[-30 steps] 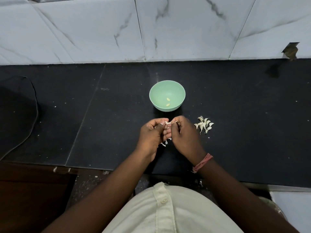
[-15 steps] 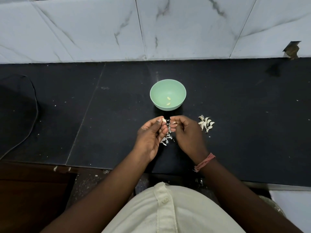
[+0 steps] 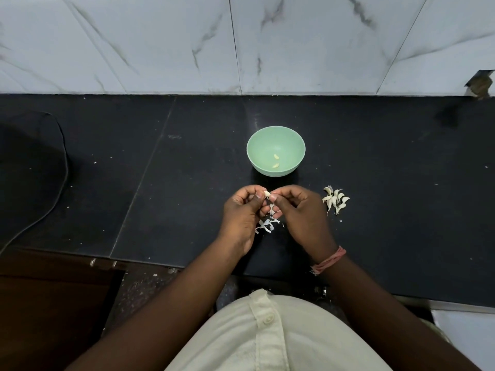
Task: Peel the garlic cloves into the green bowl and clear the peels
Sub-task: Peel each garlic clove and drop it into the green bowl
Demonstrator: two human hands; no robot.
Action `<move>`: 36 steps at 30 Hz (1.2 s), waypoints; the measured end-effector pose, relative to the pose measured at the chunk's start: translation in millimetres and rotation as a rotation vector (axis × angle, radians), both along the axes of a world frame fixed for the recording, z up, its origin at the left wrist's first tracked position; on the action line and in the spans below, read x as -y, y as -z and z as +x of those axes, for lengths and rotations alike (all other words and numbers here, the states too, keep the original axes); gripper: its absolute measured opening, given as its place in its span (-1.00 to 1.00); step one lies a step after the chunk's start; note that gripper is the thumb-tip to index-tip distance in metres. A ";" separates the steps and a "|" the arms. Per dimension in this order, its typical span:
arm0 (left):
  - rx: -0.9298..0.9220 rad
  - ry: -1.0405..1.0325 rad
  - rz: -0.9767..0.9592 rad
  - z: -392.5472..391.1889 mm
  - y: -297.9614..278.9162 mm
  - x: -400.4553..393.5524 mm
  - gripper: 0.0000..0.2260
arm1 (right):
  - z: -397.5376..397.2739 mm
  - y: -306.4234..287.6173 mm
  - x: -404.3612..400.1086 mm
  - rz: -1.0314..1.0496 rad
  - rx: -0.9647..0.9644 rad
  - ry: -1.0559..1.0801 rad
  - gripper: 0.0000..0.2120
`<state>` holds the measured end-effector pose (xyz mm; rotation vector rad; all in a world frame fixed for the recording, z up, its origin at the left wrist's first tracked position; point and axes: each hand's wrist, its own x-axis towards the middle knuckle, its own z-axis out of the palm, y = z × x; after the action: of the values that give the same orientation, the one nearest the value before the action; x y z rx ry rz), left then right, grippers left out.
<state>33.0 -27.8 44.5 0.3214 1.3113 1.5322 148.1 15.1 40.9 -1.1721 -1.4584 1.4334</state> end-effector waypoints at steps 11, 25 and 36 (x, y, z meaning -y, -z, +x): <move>-0.130 0.098 0.040 3.0 -5.5 -0.3 -0.83 | -2.8 -6.9 -0.4 -0.231 -0.119 0.004 -0.83; -0.097 0.237 -0.056 2.9 24.2 5.1 -0.80 | 4.5 19.8 12.5 -0.461 -0.180 0.005 -0.77; 0.154 0.095 -0.075 7.6 23.0 11.3 -0.89 | 16.8 36.8 16.4 0.234 0.351 0.010 -0.89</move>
<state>40.6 -39.0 21.5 0.2109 1.2120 1.3968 164.9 -1.3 4.1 -1.3227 -1.8004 1.0490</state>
